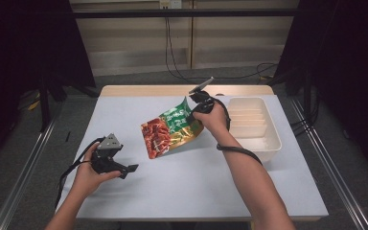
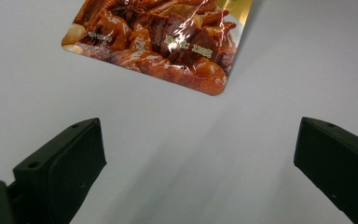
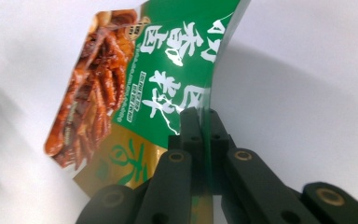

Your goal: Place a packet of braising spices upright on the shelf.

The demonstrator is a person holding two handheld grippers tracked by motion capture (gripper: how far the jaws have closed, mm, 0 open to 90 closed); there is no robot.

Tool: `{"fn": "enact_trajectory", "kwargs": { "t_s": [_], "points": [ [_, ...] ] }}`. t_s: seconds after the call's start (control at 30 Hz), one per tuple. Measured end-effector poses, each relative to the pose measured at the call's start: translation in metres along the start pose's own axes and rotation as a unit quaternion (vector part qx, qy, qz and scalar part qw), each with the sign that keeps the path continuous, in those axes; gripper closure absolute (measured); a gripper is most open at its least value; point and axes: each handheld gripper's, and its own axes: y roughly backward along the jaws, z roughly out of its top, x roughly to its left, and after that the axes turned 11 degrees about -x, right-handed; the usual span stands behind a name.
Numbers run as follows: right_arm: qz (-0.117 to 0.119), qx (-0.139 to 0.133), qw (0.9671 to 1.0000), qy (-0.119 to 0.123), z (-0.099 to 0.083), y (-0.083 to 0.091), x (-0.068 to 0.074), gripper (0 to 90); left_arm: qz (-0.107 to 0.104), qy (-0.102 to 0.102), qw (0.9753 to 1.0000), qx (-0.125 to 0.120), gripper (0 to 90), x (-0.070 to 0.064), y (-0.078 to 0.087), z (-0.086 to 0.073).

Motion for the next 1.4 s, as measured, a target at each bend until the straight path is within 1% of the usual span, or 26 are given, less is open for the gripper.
{"fn": "enact_trajectory", "kwargs": {
  "t_s": [0.03, 0.07, 0.13, 0.17, 0.2, 0.23, 0.27, 0.37, 0.4, 0.43, 0.47, 0.5, 0.6, 0.7, 0.73, 0.77, 0.8, 0.9, 0.93, 1.0, 1.13, 1.2, 1.27, 1.33, 1.37, 1.4],
  "points": [
    [0.0, 0.0, 1.0, 0.0, 0.0, 0.0, 0.0, 90.0, -0.001, 0.006, 0.9999, -0.015, 1.6, -0.001, -0.002, -0.001],
    [-0.001, 0.006, 1.0, 0.0, 0.005, 0.006, 0.004, 90.0, -0.002, -0.001, 1.0, -0.007, 1.8, 0.0, -0.002, -0.001],
    [-0.003, 0.007, 1.0, -0.001, 0.007, 0.008, 0.006, 90.0, -0.007, 0.001, 1.0, -0.007, 1.8, -0.001, -0.002, -0.001],
    [-0.001, 0.008, 1.0, 0.001, 0.009, 0.012, 0.008, 90.0, -0.004, -0.003, 1.0, -0.008, 1.8, -0.001, -0.002, -0.001],
    [-0.001, 0.012, 0.9999, 0.002, 0.014, 0.018, 0.012, 90.0, -0.005, -0.001, 1.0, -0.006, 1.7, 0.0, -0.001, 0.0],
    [-0.002, 0.014, 0.9999, 0.006, 0.016, 0.02, 0.013, 90.0, -0.007, 0.005, 0.9999, -0.008, 1.8, -0.001, -0.001, 0.0],
    [-0.004, 0.018, 0.9998, 0.009, 0.018, 0.023, 0.015, 90.0, -0.005, 0.003, 1.0, -0.001, 1.8, -0.001, 0.0, 0.0],
    [-0.004, 0.023, 0.9996, 0.016, 0.025, 0.033, 0.022, 90.0, -0.009, 0.002, 1.0, -0.002, 1.8, -0.001, 0.0, 0.0],
    [-0.004, 0.023, 0.9996, 0.016, 0.025, 0.033, 0.022, 90.0, -0.006, 0.003, 0.9999, -0.009, 1.8, -0.001, -0.001, 0.0],
    [-0.005, 0.025, 0.9995, 0.02, 0.028, 0.036, 0.024, 90.0, -0.007, 0.005, 0.9999, -0.009, 1.8, -0.001, -0.001, 0.0],
    [-0.007, 0.033, 0.999, 0.031, 0.033, 0.043, 0.029, 90.0, -0.008, 0.007, 0.9999, -0.008, 1.8, -0.002, -0.002, -0.001],
    [-0.007, 0.033, 0.999, 0.031, 0.033, 0.043, 0.029, 90.0, -0.01, 0.01, 0.9998, -0.013, 1.8, -0.002, -0.003, -0.001],
    [-0.004, 0.043, 0.9982, 0.041, 0.041, 0.056, 0.037, 90.0, -0.012, 0.009, 0.9998, -0.011, 1.8, -0.003, -0.003, -0.001],
    [-0.007, 0.049, 0.9979, 0.043, 0.045, 0.062, 0.041, 90.0, -0.01, 0.007, 0.9999, -0.008, 1.8, -0.002, -0.002, -0.001],
    [-0.006, 0.053, 0.9973, 0.05, 0.049, 0.068, 0.046, 90.0, -0.01, 0.007, 0.9999, -0.007, 1.8, -0.002, -0.002, -0.001],
    [-0.006, 0.053, 0.9973, 0.05, 0.049, 0.068, 0.046, 90.0, -0.01, 0.007, 0.9999, -0.007, 1.8, -0.002, -0.002, -0.001],
    [-0.007, 0.059, 0.9968, 0.052, 0.052, 0.074, 0.05, 90.0, -0.008, 0.005, 0.9999, -0.008, 1.8, -0.001, -0.002, 0.0],
    [-0.008, 0.063, 0.9962, 0.06, 0.055, 0.078, 0.052, 90.0, -0.008, 0.007, 0.9999, -0.004, 2.1, -0.002, 0.0, 0.0],
    [-0.007, 0.066, 0.9956, 0.067, 0.056, 0.082, 0.054, 90.0, -0.008, 0.003, 1.0, -0.002, 2.1, -0.001, 0.0, 0.0],
    [-0.001, 0.07, 0.9948, 0.075, 0.059, 0.086, 0.056, 90.0, -0.008, 0.005, 1.0, 0.0, 2.1, -0.001, 0.0, 0.001],
    [-0.008, 0.087, 0.9918, 0.093, 0.062, 0.094, 0.063, 90.0, -0.007, 0.0, 1.0, -0.001, 2.1, -0.001, 0.0, 0.001],
    [-0.008, 0.096, 0.9898, 0.105, 0.064, 0.099, 0.066, 90.0, -0.008, 0.004, 1.0, -0.001, 2.1, -0.001, 0.0, 0.001],
    [-0.015, 0.107, 0.9872, 0.118, 0.066, 0.105, 0.068, 90.0, -0.007, 0.005, 1.0, -0.003, 2.1, -0.001, 0.0, 0.001],
    [-0.017, 0.107, 0.9869, 0.119, 0.066, 0.107, 0.068, 90.0, -0.007, 0.005, 1.0, -0.003, 2.1, -0.001, 0.0, 0.001],
    [-0.016, 0.11, 0.9859, 0.125, 0.066, 0.11, 0.067, 90.0, -0.008, 0.002, 1.0, -0.005, 2.1, -0.001, 0.001, 0.001],
    [-0.02, 0.114, 0.9855, 0.124, 0.066, 0.114, 0.066, 90.0, -0.009, 0.01, 0.9999, -0.009, 2.1, -0.002, 0.0, 0.0]
  ]
}}
